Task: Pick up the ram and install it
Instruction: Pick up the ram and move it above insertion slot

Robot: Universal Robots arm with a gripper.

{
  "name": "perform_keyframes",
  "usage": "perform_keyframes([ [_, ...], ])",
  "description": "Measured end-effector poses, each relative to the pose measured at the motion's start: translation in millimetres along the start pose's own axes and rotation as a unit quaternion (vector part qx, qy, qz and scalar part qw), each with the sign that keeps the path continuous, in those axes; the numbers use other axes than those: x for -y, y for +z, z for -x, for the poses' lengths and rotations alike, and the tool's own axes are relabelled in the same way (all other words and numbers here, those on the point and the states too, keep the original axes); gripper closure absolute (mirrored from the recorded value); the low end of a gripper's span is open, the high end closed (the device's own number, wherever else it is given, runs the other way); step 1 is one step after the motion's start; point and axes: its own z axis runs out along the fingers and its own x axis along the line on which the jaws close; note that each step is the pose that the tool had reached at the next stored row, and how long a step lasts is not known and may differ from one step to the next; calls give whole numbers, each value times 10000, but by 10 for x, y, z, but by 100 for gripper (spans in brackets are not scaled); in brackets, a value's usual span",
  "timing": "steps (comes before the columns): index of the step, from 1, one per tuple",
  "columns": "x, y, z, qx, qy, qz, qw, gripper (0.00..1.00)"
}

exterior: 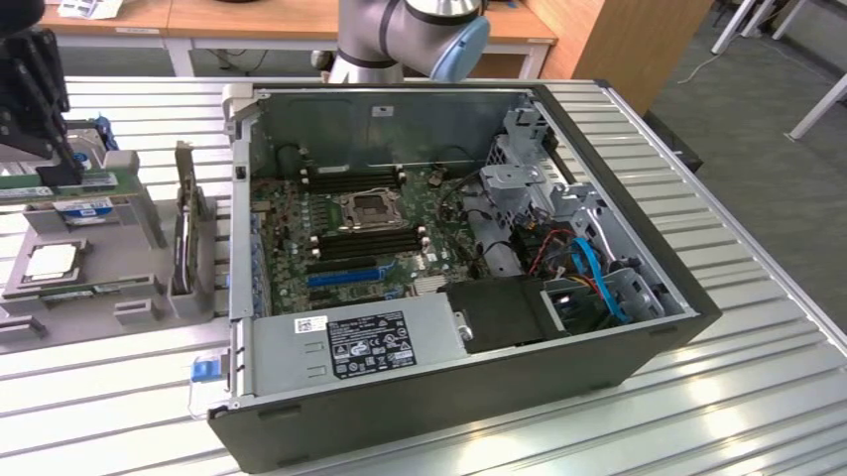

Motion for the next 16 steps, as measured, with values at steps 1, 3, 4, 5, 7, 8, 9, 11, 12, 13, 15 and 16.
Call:
perform_keyframes([
  [1,21,0,0,0,0,0,10000,88],
  [3,62,0,0,0,0,0,10000,88],
  [4,83,-1,-1,0,0,0,10000,88],
  [5,102,-2,-1,0,0,1,10000,88],
  [7,139,-2,-1,0,0,1,10000,88],
  [8,157,-2,-1,0,0,1,10000,88],
  [9,175,-3,-2,0,0,1,10000,88],
  [11,208,-2,-2,1,0,0,10000,88],
  [12,226,-3,-2,0,0,1,10000,88],
  [13,242,-3,-2,0,0,1,10000,88],
  [15,277,-4,-2,0,0,1,10000,88],
  [16,293,-4,-2,0,1,1,10000,88],
])
